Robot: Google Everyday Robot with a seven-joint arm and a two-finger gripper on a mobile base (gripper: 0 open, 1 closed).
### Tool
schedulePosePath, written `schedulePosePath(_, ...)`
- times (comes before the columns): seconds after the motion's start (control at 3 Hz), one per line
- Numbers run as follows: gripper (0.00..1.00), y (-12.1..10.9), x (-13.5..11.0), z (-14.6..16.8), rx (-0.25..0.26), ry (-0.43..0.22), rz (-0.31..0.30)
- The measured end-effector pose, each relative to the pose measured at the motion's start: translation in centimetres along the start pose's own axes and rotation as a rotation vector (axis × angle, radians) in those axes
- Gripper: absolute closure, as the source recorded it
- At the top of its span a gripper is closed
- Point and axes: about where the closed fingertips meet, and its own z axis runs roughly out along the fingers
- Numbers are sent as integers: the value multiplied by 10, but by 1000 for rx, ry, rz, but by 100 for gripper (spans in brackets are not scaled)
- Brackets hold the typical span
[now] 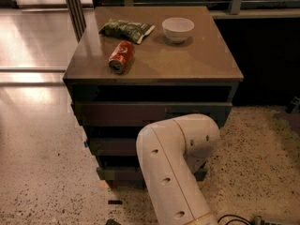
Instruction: Close bottom drawer
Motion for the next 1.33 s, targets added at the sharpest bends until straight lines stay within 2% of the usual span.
schedulePosePath(0.33, 100, 6, 3, 2, -42, -115, 131)
schedulePosePath(0.67, 100, 1, 30, -9, -34, -128, 178)
schedulePosePath(1.0, 100, 5, 32, -14, -33, -130, 181)
schedulePosePath(1.33, 100, 6, 13, -28, -37, -174, 164)
